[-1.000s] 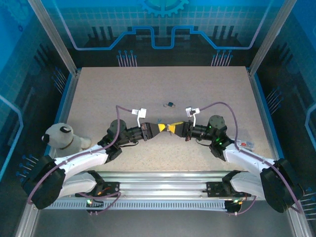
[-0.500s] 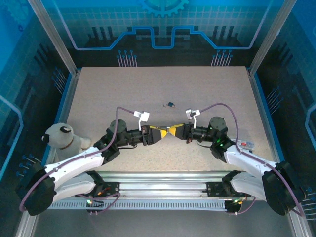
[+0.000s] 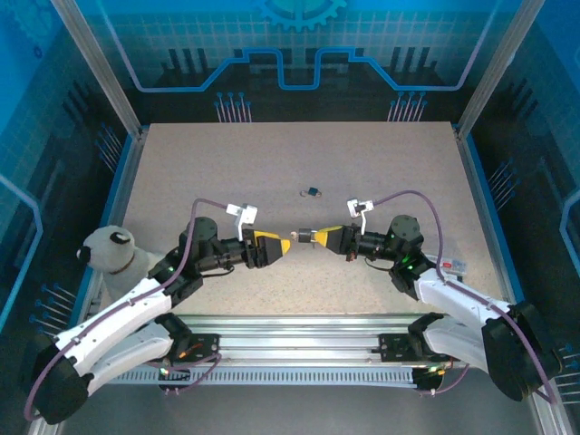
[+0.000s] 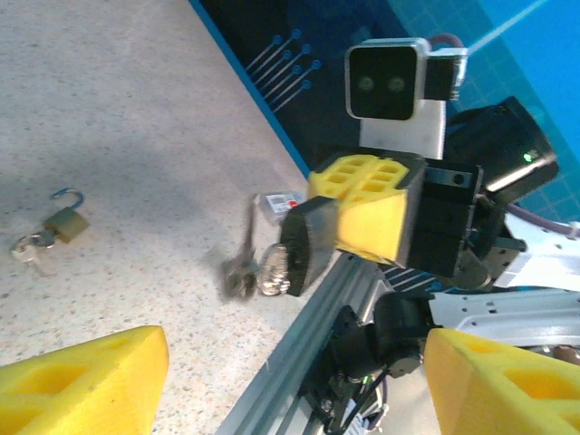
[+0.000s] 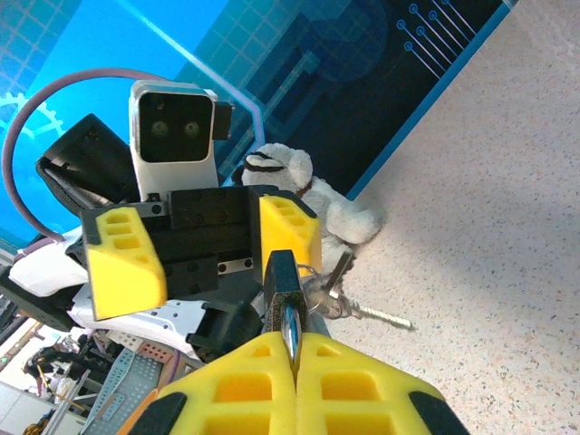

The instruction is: Lock with the key

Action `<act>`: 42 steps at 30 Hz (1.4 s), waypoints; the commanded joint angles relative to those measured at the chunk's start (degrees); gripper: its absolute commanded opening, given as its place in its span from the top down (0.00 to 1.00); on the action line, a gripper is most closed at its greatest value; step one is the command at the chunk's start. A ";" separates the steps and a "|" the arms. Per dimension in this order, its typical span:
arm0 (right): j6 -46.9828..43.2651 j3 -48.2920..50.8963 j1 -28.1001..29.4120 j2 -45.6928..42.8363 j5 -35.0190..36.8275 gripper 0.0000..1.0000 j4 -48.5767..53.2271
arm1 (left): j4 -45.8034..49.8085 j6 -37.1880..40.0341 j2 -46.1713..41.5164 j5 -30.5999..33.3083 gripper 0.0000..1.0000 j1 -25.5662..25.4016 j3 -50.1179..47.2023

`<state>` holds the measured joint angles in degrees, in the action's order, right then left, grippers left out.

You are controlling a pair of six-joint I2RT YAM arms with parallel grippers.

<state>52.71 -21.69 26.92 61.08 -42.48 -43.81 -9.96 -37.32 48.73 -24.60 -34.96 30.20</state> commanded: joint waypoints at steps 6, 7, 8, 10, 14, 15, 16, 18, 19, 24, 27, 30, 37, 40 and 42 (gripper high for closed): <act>1.74 -0.03 -0.73 1.56 -2.24 1.00 -4.10 | -3.33 -3.10 1.61 -0.62 0.29 1.20 1.40; 1.86 -0.10 -0.73 1.80 -2.40 1.00 -4.47 | -4.70 -4.17 2.19 -1.39 0.30 1.12 1.29; 2.05 -0.10 -0.77 2.01 -2.49 1.00 -4.80 | -6.08 -5.05 2.64 -2.07 0.32 1.15 1.21; 2.69 -0.10 -0.74 2.63 -2.82 1.00 -5.76 | -8.99 -6.74 3.55 -3.59 0.37 1.10 0.79; 4.13 -0.23 -0.81 4.44 -3.53 1.00 -7.29 | -11.32 -8.25 4.27 -4.81 0.46 1.08 0.31; 4.52 -0.37 -0.90 4.97 -3.73 1.00 -7.69 | -11.55 -8.38 4.35 -4.93 0.47 1.08 0.13; 5.05 -0.39 -0.95 5.63 -4.00 1.00 -8.34 | -11.77 -8.47 4.44 -5.28 0.48 1.12 0.00; 6.48 -0.47 -1.15 6.71 -4.45 1.00 -9.82 | -11.82 -8.36 4.70 -5.51 0.51 1.09 -0.30; 7.48 -0.49 -1.38 7.35 -4.91 1.00 -10.85 | -11.63 -8.08 4.79 -5.51 0.52 1.15 -0.48; 11.72 -0.60 -2.21 10.34 -6.70 1.00 -15.30 | -11.45 -7.21 5.10 -5.40 0.55 1.10 -1.63; 13.52 -0.60 -2.39 11.77 -7.56 1.00 -17.50 | -10.17 -5.92 5.33 -4.86 0.56 1.09 -1.81; 14.57 -1.07 -2.48 12.68 -8.56 1.00 -17.80 | -9.68 -4.97 5.31 -4.10 0.56 1.10 -2.15; 14.91 -1.77 -2.70 13.88 -9.81 1.00 -16.81 | -9.72 -3.45 5.72 -3.05 0.52 1.10 -2.60; 15.70 -1.95 -2.76 14.48 -10.40 1.00 -17.67 | -9.74 -3.00 6.10 -3.00 0.51 1.14 -2.93; 16.02 -1.98 -2.79 14.66 -10.53 1.00 -18.17 | -9.45 -2.61 6.11 -2.73 0.51 1.11 -3.12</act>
<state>67.79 -21.82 25.04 75.42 -51.44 -58.15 -19.57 -42.04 54.63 -28.03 -34.22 27.99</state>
